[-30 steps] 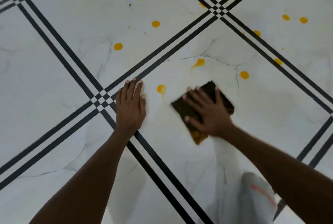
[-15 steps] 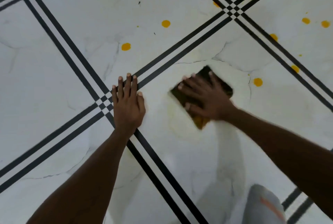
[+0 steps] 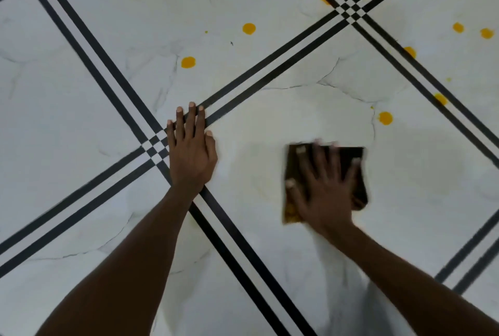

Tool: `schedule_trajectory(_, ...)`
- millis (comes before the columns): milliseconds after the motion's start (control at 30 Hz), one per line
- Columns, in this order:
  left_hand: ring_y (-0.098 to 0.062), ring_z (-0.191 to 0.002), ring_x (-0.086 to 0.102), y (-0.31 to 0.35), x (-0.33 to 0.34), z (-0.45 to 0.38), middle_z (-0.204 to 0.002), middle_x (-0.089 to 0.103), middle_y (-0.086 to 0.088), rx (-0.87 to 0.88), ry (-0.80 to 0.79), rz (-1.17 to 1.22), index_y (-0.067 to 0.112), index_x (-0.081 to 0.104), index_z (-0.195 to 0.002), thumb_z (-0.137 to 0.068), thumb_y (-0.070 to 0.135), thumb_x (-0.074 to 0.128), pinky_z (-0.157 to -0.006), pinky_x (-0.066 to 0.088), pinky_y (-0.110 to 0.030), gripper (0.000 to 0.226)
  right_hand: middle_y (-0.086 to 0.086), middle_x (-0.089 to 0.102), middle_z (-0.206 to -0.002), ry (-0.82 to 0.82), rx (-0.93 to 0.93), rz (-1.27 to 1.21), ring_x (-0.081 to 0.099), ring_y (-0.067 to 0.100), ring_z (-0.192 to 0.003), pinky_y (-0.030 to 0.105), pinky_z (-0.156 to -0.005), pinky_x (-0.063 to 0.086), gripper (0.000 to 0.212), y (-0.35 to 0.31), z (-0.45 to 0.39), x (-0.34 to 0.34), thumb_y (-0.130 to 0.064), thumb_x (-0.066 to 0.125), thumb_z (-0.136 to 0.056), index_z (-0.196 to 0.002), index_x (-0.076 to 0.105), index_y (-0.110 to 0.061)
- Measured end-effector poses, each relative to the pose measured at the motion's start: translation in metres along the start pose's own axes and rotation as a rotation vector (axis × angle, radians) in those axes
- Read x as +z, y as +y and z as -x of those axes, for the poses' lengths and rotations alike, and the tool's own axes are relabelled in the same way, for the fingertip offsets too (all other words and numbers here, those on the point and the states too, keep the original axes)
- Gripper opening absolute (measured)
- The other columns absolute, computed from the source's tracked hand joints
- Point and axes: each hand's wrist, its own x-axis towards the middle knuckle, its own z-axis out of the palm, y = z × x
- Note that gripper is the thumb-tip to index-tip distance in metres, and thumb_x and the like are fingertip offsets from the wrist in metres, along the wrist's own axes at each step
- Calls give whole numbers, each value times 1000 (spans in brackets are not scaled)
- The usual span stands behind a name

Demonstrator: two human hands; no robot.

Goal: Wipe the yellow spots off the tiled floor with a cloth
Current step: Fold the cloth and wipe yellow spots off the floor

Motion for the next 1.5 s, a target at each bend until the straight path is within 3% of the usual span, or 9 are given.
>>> schedule_trajectory(133,-29,-163,10,-1,1,3,-174,19,-6,28,7,-2,16,22,-165,-111,31,26,-131,11,-54,57,-1,7,-177,-2,-454,-82,2,31,-164,75,-121,4,69,-62,-36,6,-65,29,-104,-166,17,-38)
schedule_trajectory(367,-30,-163,11,0,-1,0,-174,19,-6,18,10,-5,15,22,-165,-111,30,25,-131,10,-53,56,5,14,-177,142,108,-80,10,36,-163,75,-122,7,69,-22,-60,5,-63,28,-105,-166,21,-32)
schedule_trajectory(533,-30,-163,12,-1,-2,2,-174,20,-7,37,3,3,15,23,-165,-110,30,27,-131,12,-55,57,-1,15,-176,6,-470,-127,8,29,-164,74,-122,5,67,-94,-27,13,-63,33,-104,-165,25,-37)
schedule_trajectory(667,-29,-163,12,-3,1,0,-174,21,-6,44,19,6,16,24,-165,-111,31,27,-132,10,-53,56,1,24,-174,93,16,-73,20,31,-162,73,-123,9,67,24,-143,-5,-65,30,-104,-164,26,-38)
schedule_trajectory(800,-32,-162,16,-4,0,1,-172,26,-9,44,25,25,14,28,-163,-110,32,27,-131,10,-53,56,3,11,-177,116,273,-84,9,35,-163,76,-122,7,73,89,-80,-7,-68,21,-103,-167,15,-34)
schedule_trajectory(967,-43,-153,30,46,-7,-34,-160,41,-20,115,43,124,5,41,-152,-105,33,36,-128,16,-58,55,-5,10,-177,-5,-339,-64,4,24,-165,68,-127,1,69,53,9,6,-64,33,-105,-166,18,-37)
schedule_trajectory(1100,-36,-160,18,93,8,-67,-171,27,-12,415,-76,160,13,33,-160,-106,33,34,-130,15,-56,58,-4,15,-176,75,128,-41,11,27,-164,76,-122,7,70,164,-76,-9,-70,25,-102,-166,19,-40)
schedule_trajectory(1233,-32,-163,8,117,33,-67,-175,15,-4,361,-131,79,21,24,-165,-107,36,27,-131,9,-56,60,1,8,-177,87,399,-141,1,33,-164,78,-121,-4,73,195,-168,-28,-71,17,-102,-167,11,-37)
schedule_trajectory(1500,-29,-163,8,121,29,-62,-175,15,-2,352,-101,44,22,23,-165,-106,36,27,-131,11,-55,61,-3,10,-177,-22,-458,-31,2,25,-165,61,-130,-3,67,116,-82,-13,-62,31,-107,-167,15,-37)
